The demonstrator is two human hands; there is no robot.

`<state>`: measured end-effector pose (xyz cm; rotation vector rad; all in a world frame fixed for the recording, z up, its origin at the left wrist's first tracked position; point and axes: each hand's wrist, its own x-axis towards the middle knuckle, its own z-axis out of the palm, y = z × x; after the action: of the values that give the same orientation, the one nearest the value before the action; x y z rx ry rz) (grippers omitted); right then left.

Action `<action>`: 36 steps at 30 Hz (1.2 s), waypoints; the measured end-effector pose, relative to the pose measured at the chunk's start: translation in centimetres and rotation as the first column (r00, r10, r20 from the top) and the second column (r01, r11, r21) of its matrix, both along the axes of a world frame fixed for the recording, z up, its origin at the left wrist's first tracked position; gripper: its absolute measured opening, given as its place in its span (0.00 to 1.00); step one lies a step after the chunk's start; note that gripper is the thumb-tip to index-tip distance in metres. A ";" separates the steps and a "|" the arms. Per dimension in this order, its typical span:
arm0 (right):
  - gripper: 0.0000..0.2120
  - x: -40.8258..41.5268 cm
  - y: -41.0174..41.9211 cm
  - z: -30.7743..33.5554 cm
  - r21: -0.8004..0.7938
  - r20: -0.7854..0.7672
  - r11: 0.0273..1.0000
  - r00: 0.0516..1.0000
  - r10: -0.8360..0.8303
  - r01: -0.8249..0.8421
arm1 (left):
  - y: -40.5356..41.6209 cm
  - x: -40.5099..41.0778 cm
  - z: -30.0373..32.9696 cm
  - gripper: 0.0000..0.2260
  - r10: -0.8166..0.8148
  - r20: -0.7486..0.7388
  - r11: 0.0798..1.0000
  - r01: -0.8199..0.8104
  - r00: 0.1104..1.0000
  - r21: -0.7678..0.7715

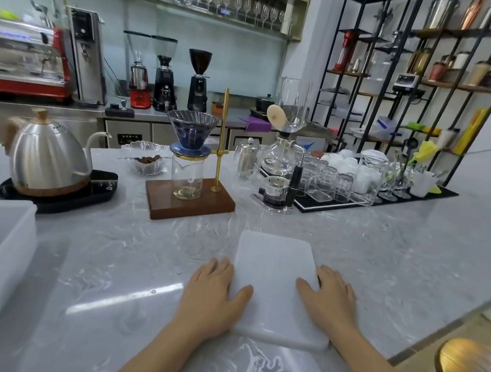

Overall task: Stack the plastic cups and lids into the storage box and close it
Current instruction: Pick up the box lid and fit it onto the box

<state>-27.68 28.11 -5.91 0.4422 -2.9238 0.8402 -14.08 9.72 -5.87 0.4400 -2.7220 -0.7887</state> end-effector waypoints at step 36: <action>0.09 8.5 -12.4 8.9 -0.785 0.113 0.602 0.924 0.364 -0.142 | -9.3 9.9 6.9 0.06 0.622 -0.319 0.666 -0.268 0.716 0.696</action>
<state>-19.16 15.70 3.03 0.7020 -2.3422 2.2000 -4.19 0.40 1.08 0.8617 -1.6546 -1.3752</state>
